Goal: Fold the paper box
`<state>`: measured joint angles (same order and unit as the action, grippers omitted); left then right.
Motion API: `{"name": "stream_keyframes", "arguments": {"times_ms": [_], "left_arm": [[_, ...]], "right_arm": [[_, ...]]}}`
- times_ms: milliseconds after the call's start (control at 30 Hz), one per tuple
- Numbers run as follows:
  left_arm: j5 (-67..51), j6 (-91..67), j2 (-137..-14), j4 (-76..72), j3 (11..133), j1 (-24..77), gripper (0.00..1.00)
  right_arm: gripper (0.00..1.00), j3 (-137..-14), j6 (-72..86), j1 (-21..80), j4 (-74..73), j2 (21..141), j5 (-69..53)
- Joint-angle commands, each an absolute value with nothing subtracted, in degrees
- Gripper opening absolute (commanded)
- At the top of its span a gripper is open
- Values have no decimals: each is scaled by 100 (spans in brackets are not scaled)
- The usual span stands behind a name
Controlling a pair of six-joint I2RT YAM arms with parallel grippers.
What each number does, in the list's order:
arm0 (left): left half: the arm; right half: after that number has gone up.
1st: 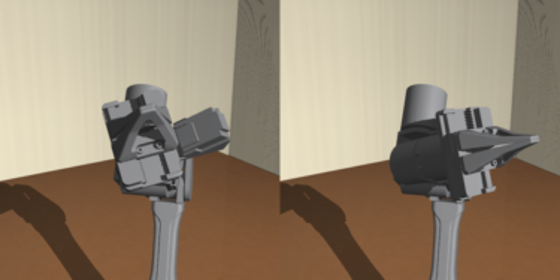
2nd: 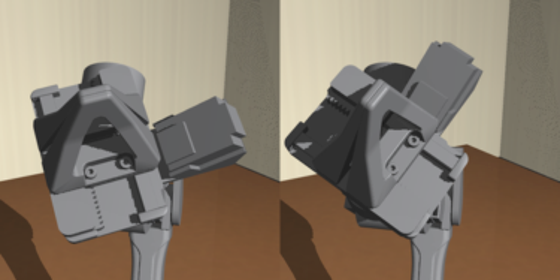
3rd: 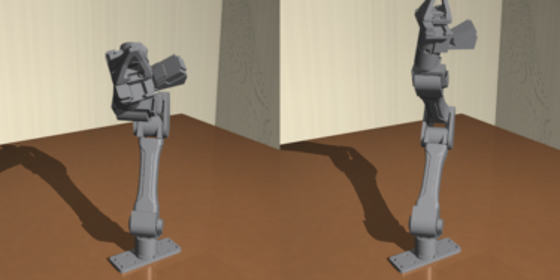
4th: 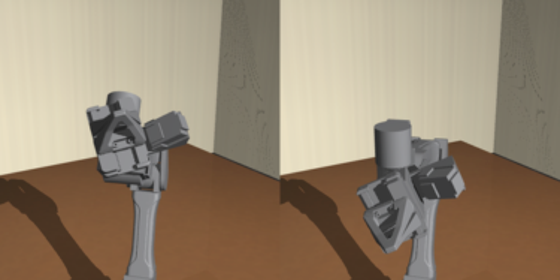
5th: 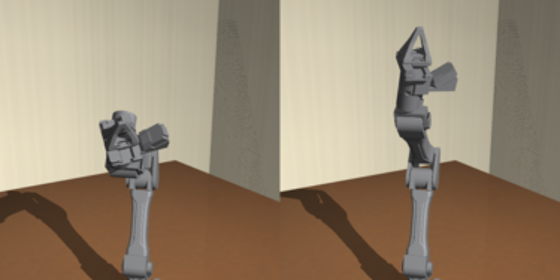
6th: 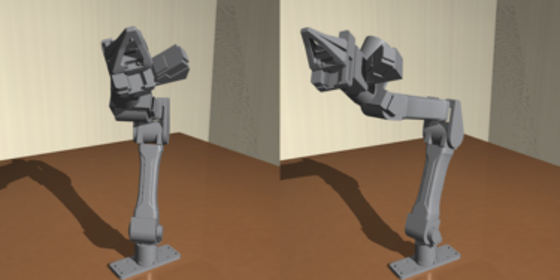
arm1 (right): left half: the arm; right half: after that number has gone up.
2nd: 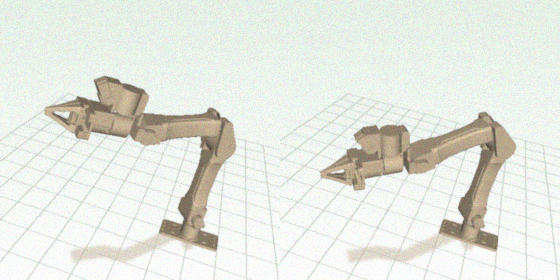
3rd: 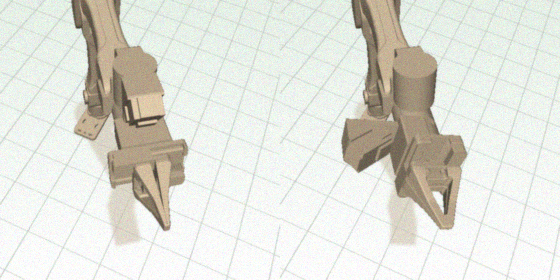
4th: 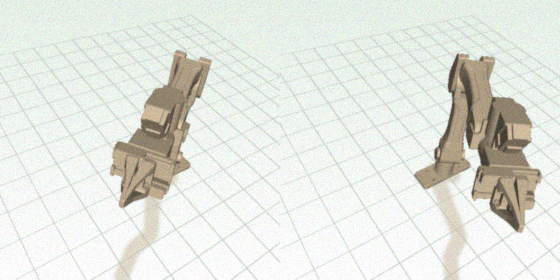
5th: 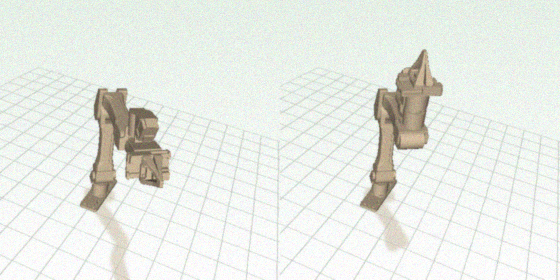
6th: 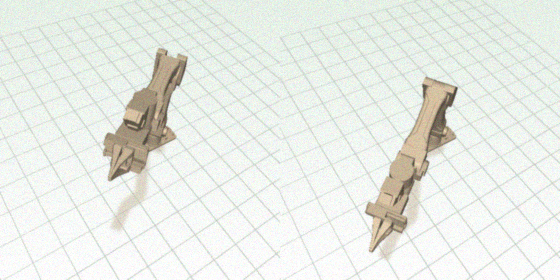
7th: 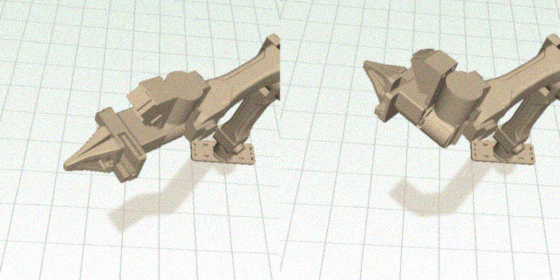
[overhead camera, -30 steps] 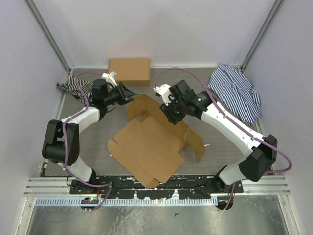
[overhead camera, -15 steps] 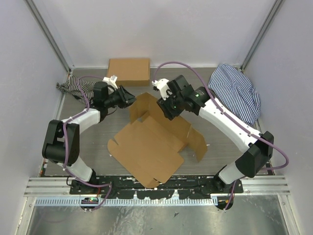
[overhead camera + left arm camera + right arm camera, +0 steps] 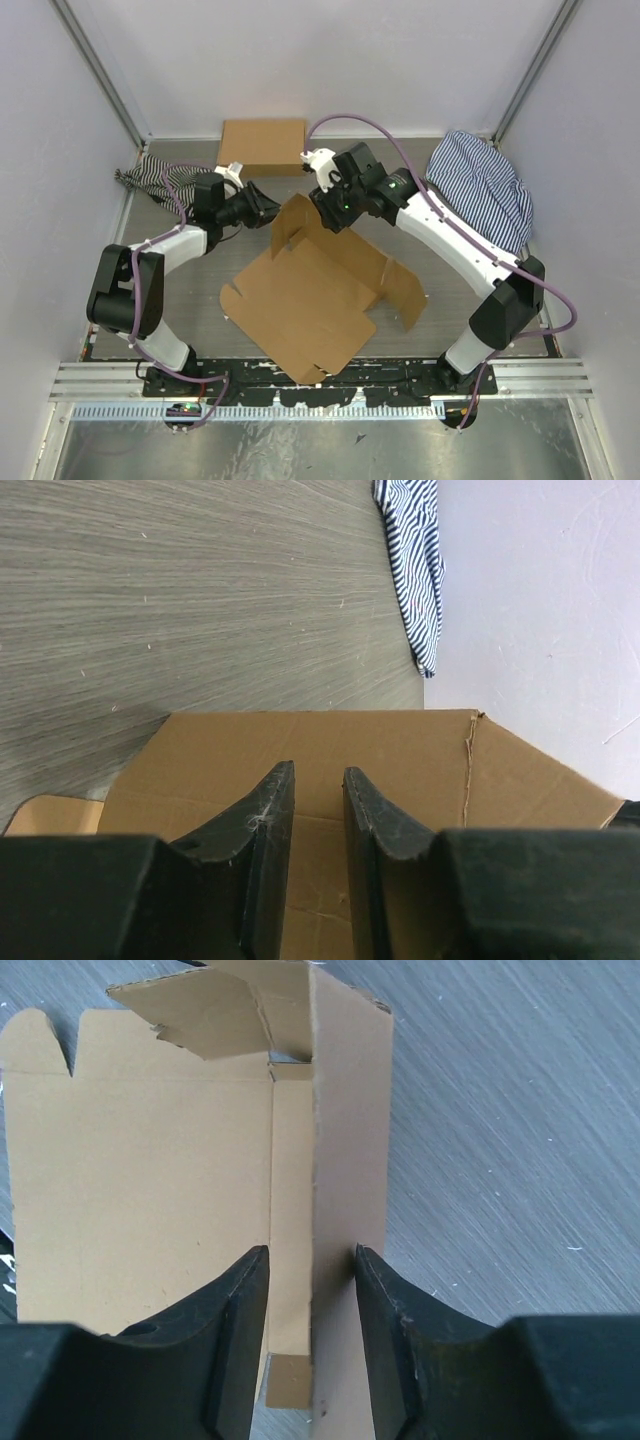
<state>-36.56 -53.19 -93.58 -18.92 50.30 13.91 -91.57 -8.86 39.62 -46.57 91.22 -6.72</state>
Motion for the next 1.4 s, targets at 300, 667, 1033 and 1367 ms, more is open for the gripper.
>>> {"name": "stream_keyframes", "arguments": {"times_ms": [300, 667, 1033, 1367], "left_arm": [[-3776, -5469, -9079, -1764, 5092, 1483, 34], [-3779, -5327, -8908, -1680, 4798, 1582, 34], [-3796, -5231, -8873, -1951, 4268, 1591, 36], [-3804, -5230, -9108, -2165, 4118, 1596, 37]], "right_arm": [[43, -8517, -847, 3950, -4272, 8912, -1118], [43, -8416, -587, 3951, -4131, 8741, -971], [53, -8424, -298, 3948, -4131, 8648, -1005], [61, -8420, -207, 3870, -4007, 8441, -756]]}}
